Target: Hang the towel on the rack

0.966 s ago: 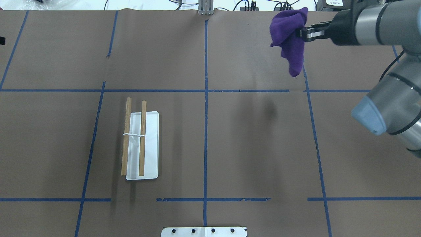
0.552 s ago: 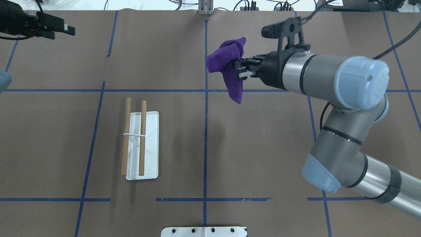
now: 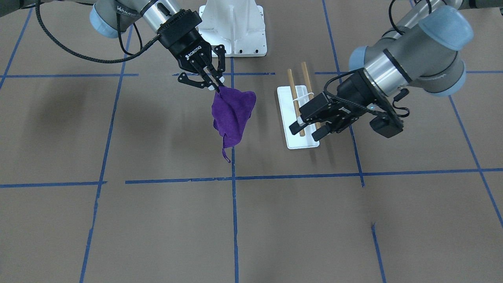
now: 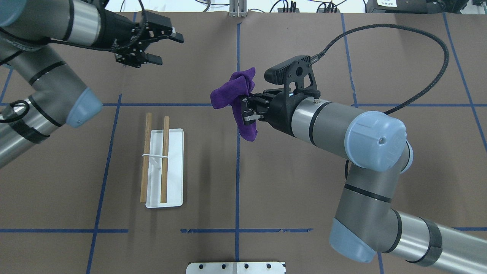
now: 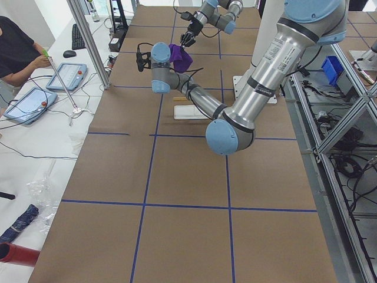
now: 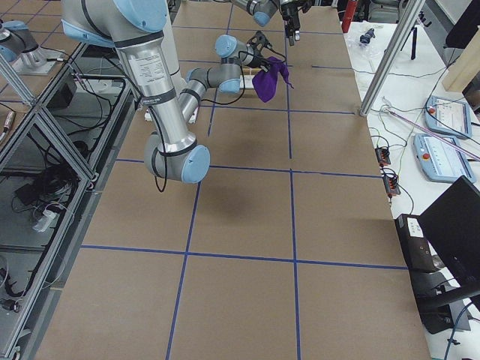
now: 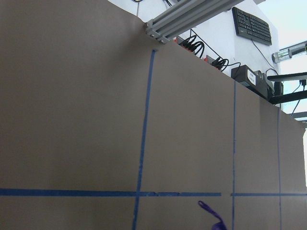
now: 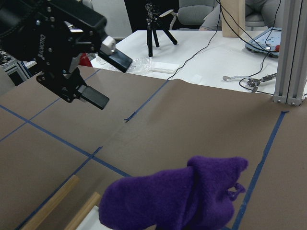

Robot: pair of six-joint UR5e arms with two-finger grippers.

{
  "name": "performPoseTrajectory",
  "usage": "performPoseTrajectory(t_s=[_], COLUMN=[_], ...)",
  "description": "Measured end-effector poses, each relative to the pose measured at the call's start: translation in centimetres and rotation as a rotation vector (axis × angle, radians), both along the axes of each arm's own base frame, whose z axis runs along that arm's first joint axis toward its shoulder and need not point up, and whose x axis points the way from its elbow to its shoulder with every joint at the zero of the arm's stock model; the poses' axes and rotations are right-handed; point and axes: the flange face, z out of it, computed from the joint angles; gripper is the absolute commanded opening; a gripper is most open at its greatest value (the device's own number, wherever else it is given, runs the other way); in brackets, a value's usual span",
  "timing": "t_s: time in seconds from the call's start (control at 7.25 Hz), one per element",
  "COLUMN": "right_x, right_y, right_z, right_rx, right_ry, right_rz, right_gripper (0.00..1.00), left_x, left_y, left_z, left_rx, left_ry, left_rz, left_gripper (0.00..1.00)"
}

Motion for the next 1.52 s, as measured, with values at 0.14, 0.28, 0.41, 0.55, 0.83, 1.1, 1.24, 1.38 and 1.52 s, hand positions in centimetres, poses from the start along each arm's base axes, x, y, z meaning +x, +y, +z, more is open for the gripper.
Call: performPoseTrajectory(t_s=[0.14,0.28,0.41,0.55,0.83,1.1,1.24,1.38,1.52], right_x=[-0.1,-0.1,-0.2,-0.2,-0.1,0.1,0.2,0.2,0.2], right_y=[0.1,0.2,0.2,0.3,0.3,0.3,0.3,0.3,0.3], right_z=[-0.3,-0.6,-0.9,-1.1,-1.3,-1.7,-1.7,-1.6,-1.5], right_rx=[0.004,0.008,0.011,0.012,0.014,0.018,0.019,0.018,0.017], right_ry=[-0.003,-0.008,-0.013,-0.015,-0.019,-0.027,-0.028,-0.027,-0.025], right_rz=[-0.001,-0.003,-0.004,-0.004,-0.002,-0.001,0.0,0.001,0.001], right_gripper=[0.0,0.0,0.0,0.0,0.0,0.0,0.0,0.0,0.0], left_x=[2.2,4.1,5.9,7.2,8.8,10.1,10.3,10.3,10.2], left_y=[-0.1,-0.1,0.0,0.2,0.8,1.8,2.0,2.1,2.2], left_z=[-1.6,-2.6,-3.4,-4.1,-4.6,-4.6,-4.7,-4.8,-4.7], left_rx=[-0.021,-0.031,-0.034,-0.034,-0.031,-0.025,-0.022,-0.021,-0.021], left_ry=[0.014,0.017,0.018,0.018,0.017,0.014,0.015,0.016,0.016], left_rz=[0.016,0.035,0.054,0.069,0.092,0.116,0.122,0.127,0.129], left_gripper=[0.99,0.99,0.99,0.99,0.99,0.7,0.34,0.0,0.0])
